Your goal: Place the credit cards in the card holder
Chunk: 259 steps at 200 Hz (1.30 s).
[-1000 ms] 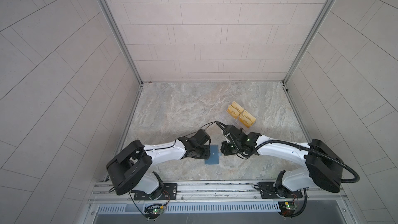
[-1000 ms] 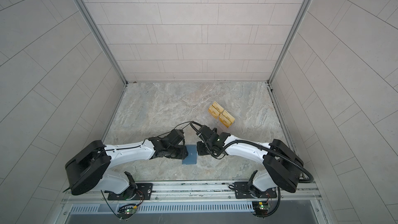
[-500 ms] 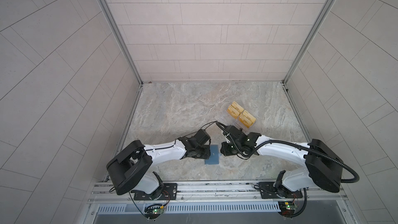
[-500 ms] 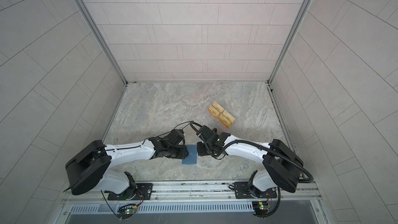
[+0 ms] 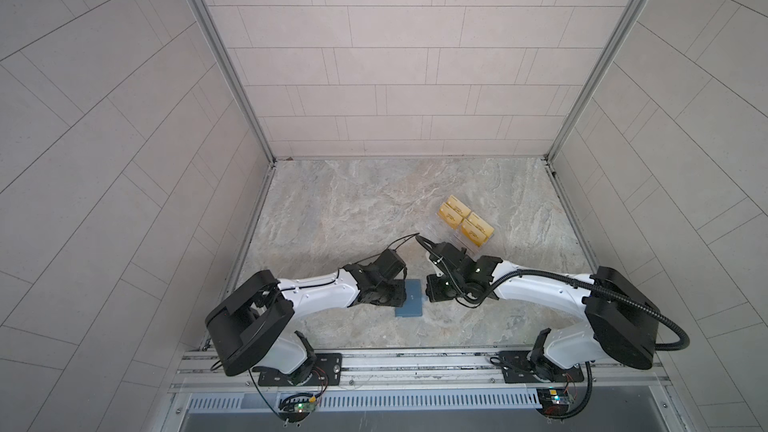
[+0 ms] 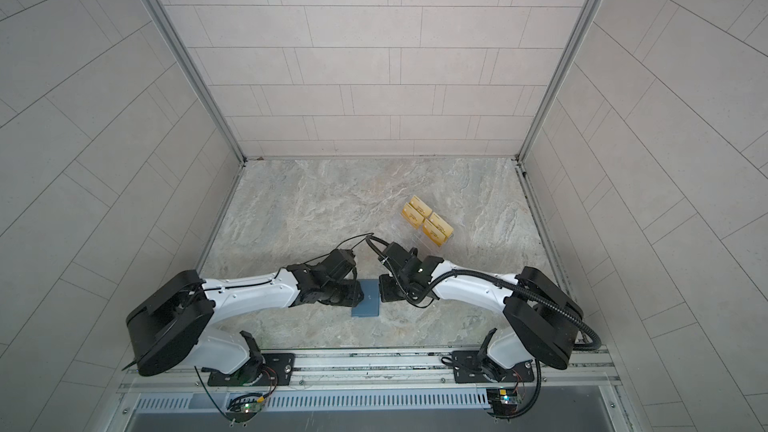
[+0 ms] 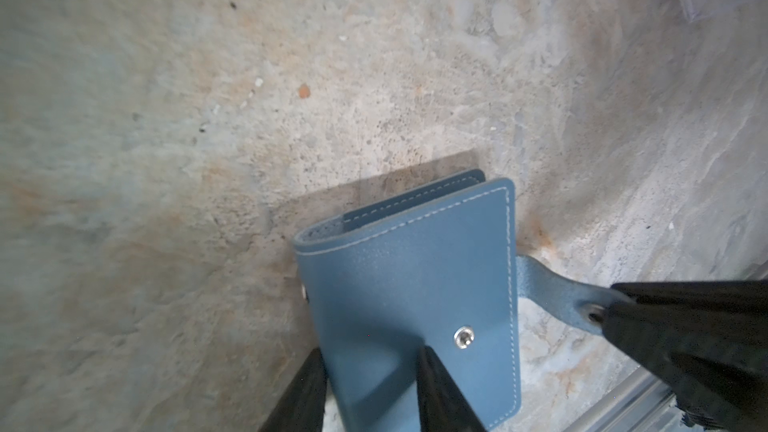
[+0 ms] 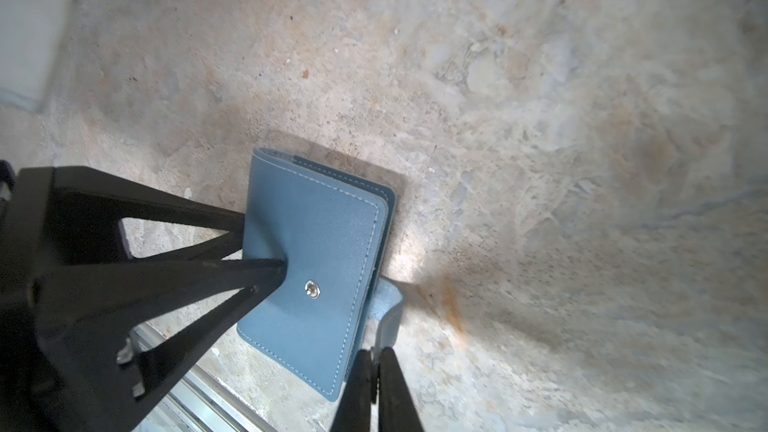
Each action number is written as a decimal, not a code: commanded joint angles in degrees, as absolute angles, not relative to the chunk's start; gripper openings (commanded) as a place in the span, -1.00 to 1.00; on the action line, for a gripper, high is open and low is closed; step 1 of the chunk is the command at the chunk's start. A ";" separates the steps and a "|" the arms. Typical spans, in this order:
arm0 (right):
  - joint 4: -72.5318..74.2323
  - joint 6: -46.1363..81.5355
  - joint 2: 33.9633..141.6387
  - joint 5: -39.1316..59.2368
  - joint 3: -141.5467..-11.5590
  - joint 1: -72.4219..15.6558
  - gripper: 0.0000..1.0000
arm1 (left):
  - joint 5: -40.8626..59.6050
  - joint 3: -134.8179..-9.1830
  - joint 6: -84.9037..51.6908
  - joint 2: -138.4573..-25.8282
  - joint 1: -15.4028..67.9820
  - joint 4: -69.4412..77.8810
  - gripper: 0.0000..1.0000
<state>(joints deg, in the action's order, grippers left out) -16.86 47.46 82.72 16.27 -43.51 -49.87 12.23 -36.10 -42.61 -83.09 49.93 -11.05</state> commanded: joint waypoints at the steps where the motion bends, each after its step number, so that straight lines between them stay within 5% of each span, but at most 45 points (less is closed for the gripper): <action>1: -13.88 48.95 82.47 17.96 -42.13 -50.10 -0.88 | 10.85 -35.43 -42.52 -84.73 50.13 -14.72 -0.19; 259: -12.74 45.92 94.46 23.44 -49.80 -50.80 -0.93 | 11.38 -34.28 -43.67 -83.54 50.13 -13.10 -0.20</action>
